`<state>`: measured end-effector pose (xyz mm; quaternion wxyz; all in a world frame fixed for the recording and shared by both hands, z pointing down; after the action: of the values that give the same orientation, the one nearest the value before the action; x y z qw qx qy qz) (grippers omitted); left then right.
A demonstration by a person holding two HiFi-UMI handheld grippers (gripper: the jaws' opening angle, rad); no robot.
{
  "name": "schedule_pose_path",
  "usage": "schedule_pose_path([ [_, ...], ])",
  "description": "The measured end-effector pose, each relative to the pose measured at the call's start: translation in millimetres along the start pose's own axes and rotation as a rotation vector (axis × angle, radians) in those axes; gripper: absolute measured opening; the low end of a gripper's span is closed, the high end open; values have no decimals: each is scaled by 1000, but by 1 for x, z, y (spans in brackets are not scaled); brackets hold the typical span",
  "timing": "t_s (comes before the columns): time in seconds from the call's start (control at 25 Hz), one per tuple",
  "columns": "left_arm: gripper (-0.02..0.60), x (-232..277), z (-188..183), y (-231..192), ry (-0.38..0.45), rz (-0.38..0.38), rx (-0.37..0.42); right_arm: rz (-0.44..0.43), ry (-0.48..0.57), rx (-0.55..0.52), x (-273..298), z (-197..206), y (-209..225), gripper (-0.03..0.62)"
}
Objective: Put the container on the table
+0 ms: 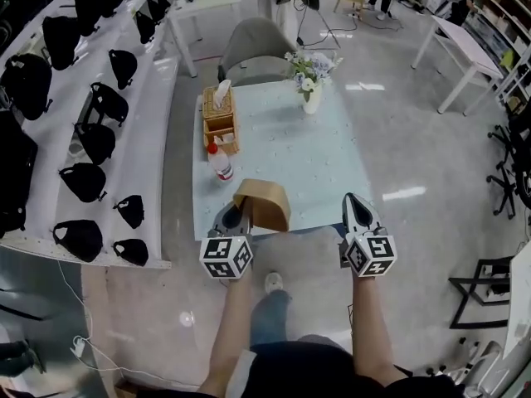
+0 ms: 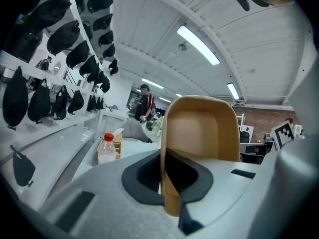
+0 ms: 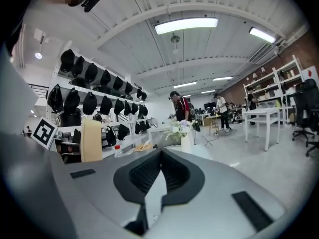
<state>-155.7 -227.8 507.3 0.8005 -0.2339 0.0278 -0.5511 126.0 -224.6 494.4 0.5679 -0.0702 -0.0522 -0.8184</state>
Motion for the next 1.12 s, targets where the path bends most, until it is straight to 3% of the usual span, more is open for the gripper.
schedule_pose_path([
  [0.4,9,60,-9,-27,-38,13,-29,40,-30,32,63,-5,15,-2],
  [0.92,9,112,-26,-19,-56,-6,-29,-17,-11,21,115,-34,38,-2],
  [1.12,9,142,-17,-23,-106,-37,-34,-51,-32,28,140,-26,40,-2],
])
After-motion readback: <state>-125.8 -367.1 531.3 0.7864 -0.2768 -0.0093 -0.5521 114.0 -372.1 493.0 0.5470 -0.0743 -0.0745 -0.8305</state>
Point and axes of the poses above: the fingertips, and each gripper's own axes: x forward along the fingers, y to its right, z out of its underside, the point moved 4 cm from there along -x, backward along the fingers, and after that the axes turned 9 degrees about -x, right-handed, at the moved point
